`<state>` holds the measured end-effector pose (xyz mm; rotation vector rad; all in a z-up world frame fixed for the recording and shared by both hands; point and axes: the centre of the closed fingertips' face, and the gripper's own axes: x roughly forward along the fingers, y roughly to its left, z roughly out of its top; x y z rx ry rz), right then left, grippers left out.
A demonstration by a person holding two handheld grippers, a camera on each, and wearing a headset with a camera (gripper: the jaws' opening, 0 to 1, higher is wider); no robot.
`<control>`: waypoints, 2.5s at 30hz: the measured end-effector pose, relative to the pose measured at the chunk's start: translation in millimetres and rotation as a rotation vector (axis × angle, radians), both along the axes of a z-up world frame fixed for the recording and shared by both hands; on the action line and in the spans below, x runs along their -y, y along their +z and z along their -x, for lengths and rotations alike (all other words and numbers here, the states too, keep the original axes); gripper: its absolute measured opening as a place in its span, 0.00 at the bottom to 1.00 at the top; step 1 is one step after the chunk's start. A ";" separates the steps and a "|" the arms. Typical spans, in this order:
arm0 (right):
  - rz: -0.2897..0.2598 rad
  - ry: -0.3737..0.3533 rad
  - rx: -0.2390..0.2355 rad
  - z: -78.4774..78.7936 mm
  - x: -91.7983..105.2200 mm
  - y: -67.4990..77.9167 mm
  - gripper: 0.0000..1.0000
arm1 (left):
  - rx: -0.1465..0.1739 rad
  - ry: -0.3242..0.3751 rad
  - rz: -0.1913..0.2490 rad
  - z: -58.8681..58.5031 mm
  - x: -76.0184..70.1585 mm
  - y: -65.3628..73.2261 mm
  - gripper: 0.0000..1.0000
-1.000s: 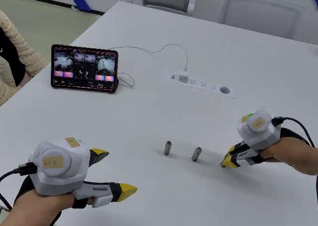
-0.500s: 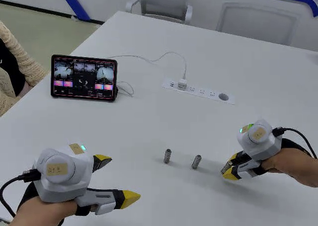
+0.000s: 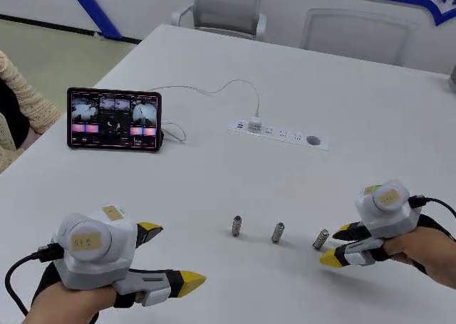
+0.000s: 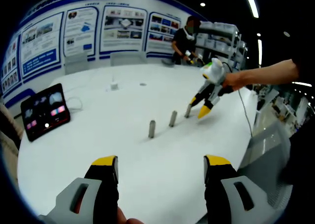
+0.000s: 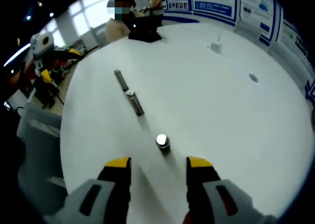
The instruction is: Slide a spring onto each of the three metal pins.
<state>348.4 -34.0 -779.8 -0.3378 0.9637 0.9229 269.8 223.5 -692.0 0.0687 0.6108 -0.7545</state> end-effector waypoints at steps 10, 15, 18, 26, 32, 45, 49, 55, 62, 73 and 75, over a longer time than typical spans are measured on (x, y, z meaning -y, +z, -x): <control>-0.107 -0.143 0.023 3.7 5.7 7.5 0.52 | 0.006 -0.006 0.005 -5.4 5.6 2.8 0.72; -0.164 -0.218 0.041 3.4 7.8 16.6 0.55 | 0.005 -0.012 0.002 -7.3 7.5 1.8 0.72; -0.196 -0.251 0.049 5.7 8.5 21.3 0.58 | 0.003 -0.016 -0.002 -9.1 8.1 0.1 0.72; -0.286 -0.302 0.072 16.4 8.6 29.9 0.63 | 0.002 -0.037 -0.006 -12.8 14.8 -1.3 0.72; -0.313 -0.330 0.089 21.7 8.7 35.4 0.65 | -0.001 -0.052 -0.014 -15.2 17.6 -5.3 0.72; -0.349 -0.392 0.146 35.7 14.9 52.9 0.69 | 0.003 -0.080 -0.023 -24.4 24.4 -6.9 0.73; -0.365 -0.405 0.166 41.1 15.9 59.4 0.71 | 0.005 -0.083 -0.020 -27.4 27.1 -5.1 0.74; -0.384 -0.417 0.189 51.3 14.7 67.1 0.75 | 0.005 -0.091 -0.017 -31.0 31.3 -4.0 0.73; -0.399 -0.427 0.200 64.5 10.8 69.0 0.77 | 0.014 -0.092 -0.001 -35.0 34.6 0.6 0.74; -0.401 -0.439 0.191 79.8 3.1 63.4 0.79 | 0.009 -0.089 0.005 -36.1 33.0 -1.1 0.78; -0.400 -0.440 0.190 80.5 2.1 62.8 0.80 | 0.000 -0.082 0.006 -37.5 31.4 -2.3 0.79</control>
